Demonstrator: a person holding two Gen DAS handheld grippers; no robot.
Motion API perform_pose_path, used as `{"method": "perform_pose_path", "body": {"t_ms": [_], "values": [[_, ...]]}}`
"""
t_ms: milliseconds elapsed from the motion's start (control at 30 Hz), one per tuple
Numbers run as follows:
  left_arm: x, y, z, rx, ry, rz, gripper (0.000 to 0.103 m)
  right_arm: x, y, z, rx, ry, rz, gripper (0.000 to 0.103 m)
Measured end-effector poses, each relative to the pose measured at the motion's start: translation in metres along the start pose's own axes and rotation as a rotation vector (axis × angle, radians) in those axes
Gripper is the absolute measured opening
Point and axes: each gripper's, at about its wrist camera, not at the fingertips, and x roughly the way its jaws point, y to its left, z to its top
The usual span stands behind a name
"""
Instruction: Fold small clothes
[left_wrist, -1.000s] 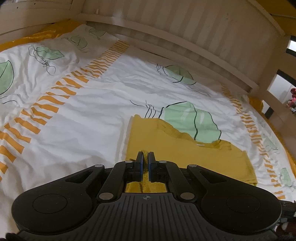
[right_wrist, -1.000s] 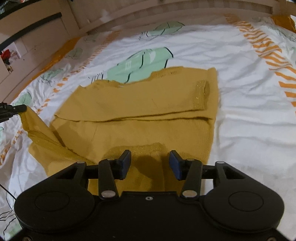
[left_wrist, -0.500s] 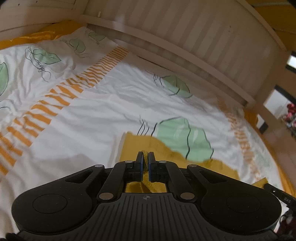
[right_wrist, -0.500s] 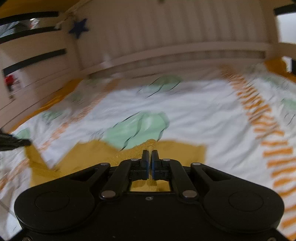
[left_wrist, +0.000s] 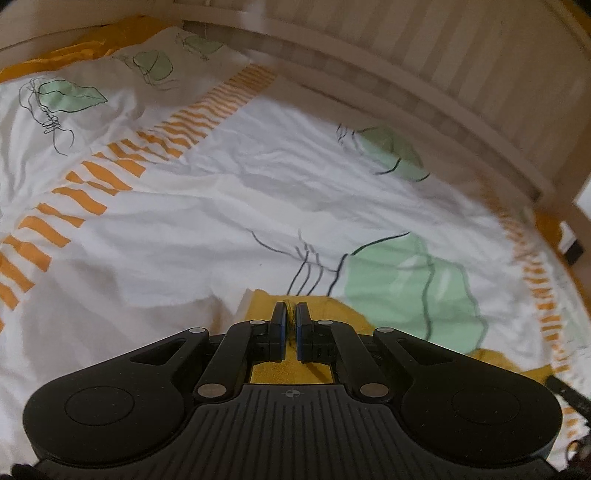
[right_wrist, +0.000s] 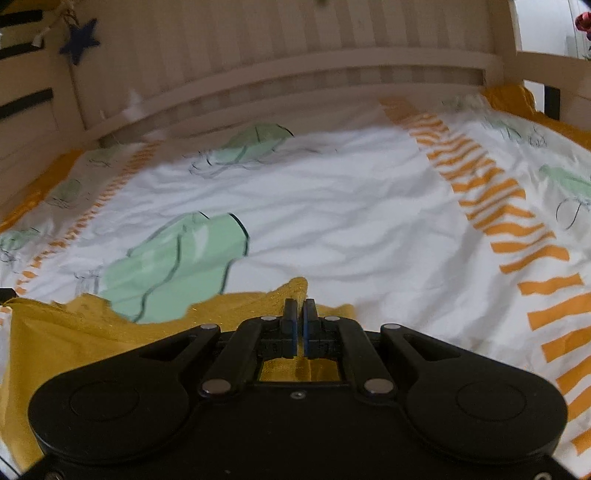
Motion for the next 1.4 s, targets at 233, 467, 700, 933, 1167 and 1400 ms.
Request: {"method": "perform_pose_path", "body": {"t_ms": [233, 467, 700, 933, 1167, 1400], "values": [[0.023, 0.007, 0.002, -0.024, -0.004, 0.074, 0.006, 0.012, -0.002, -0.006, 0.010, 0.029, -0.045, 0.009], [0.012, 0.009, 0.004, 0.043, -0.049, 0.120, 0.006, 0.015, -0.002, -0.008, 0.015, 0.027, -0.068, 0.009], [0.000, 0.004, -0.007, 0.142, -0.032, 0.097, 0.006, 0.008, 0.000, -0.006, 0.021, -0.012, -0.089, 0.009], [-0.004, 0.003, -0.048, 0.247, 0.059, 0.057, 0.006, 0.011, -0.004, 0.002, 0.009, -0.026, -0.146, 0.008], [-0.001, 0.020, -0.073, 0.286, 0.136, 0.105, 0.010, 0.032, -0.015, -0.007, 0.048, 0.093, -0.169, 0.009], [-0.020, 0.037, -0.081, 0.205, 0.141, 0.075, 0.019, 0.001, -0.001, 0.004, 0.004, 0.000, -0.223, 0.027]]}}
